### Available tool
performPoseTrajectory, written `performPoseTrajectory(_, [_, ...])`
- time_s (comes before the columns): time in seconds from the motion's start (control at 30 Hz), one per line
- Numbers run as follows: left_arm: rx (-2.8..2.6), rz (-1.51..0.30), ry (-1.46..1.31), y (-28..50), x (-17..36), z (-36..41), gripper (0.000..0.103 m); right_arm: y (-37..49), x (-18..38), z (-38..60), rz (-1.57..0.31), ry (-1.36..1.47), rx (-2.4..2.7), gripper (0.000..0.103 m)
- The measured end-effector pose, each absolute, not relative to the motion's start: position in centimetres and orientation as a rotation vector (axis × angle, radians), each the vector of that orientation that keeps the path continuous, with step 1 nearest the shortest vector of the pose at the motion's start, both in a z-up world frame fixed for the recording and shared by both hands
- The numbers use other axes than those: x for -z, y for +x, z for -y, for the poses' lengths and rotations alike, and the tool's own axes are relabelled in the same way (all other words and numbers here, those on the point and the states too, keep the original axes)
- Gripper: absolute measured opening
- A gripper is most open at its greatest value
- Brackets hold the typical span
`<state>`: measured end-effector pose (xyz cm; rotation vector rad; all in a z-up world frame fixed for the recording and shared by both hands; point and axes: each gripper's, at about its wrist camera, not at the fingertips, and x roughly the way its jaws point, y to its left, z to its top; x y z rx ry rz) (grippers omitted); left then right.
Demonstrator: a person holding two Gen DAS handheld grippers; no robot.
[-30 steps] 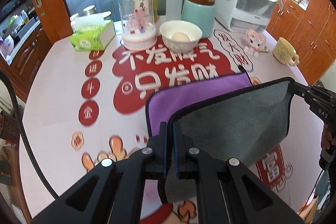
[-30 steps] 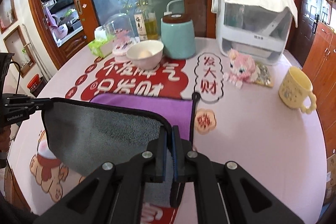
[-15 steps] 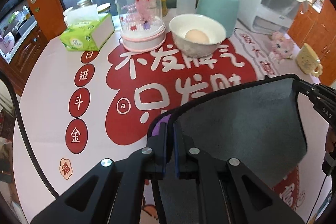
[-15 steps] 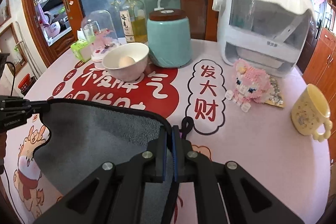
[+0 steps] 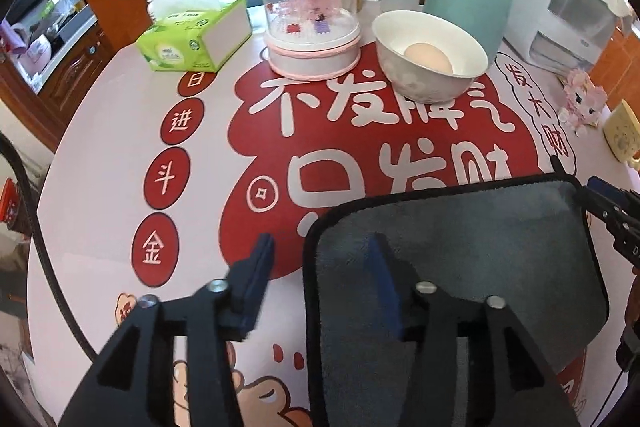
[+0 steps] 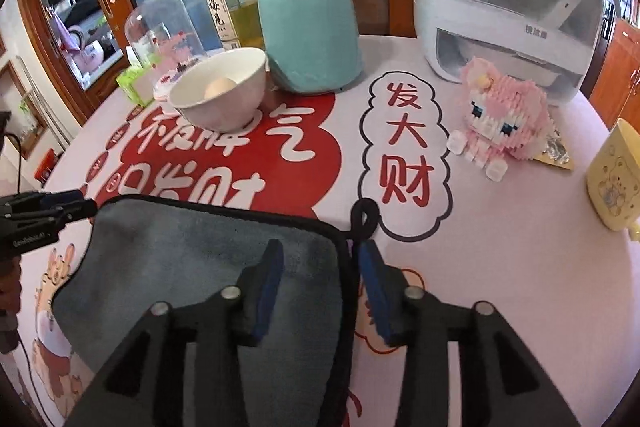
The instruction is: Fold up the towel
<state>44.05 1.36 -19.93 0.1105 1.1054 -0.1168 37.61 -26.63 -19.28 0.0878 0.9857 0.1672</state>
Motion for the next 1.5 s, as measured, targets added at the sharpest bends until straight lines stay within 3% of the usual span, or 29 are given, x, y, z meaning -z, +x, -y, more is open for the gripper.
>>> performPoseTrajectory(0.17, [0.092,-1.087,0.109,43.0,18.0,-1.4,0.069,37.3,18.4,26.3,-0.986,0.082,-0.182,0.054])
performPoseTrajectory(0.23, [0.091,-1.078,0.103,42.2,16.9,-1.6,0.071,36.9,17.8,26.2,-0.987,0.081,-0.18,0.059])
performPoseTrajectory(0.3, [0.092,-1.066,0.093,41.3,15.7,-1.7,0.072,36.5,17.1,26.1,-0.98,0.074,-0.169,0.074])
performPoseTrajectory(0.57, [0.104,-1.003,0.064,35.6,11.1,-2.8,0.077,32.4,12.7,25.7,-0.927,0.088,-0.128,0.088])
performPoseTrajectory(0.8, [0.127,-0.955,0.046,27.9,7.5,-5.0,0.078,25.4,8.6,24.5,-0.87,0.109,-0.102,0.094])
performPoseTrajectory(0.97, [0.155,-0.917,0.051,22.0,5.9,-6.3,0.085,19.1,6.9,22.9,-0.849,0.12,-0.065,0.096])
performPoseTrajectory(1.5, [0.212,-0.949,-0.033,4.3,6.4,-8.5,0.09,2.8,7.6,17.8,-0.96,0.23,-0.002,0.102])
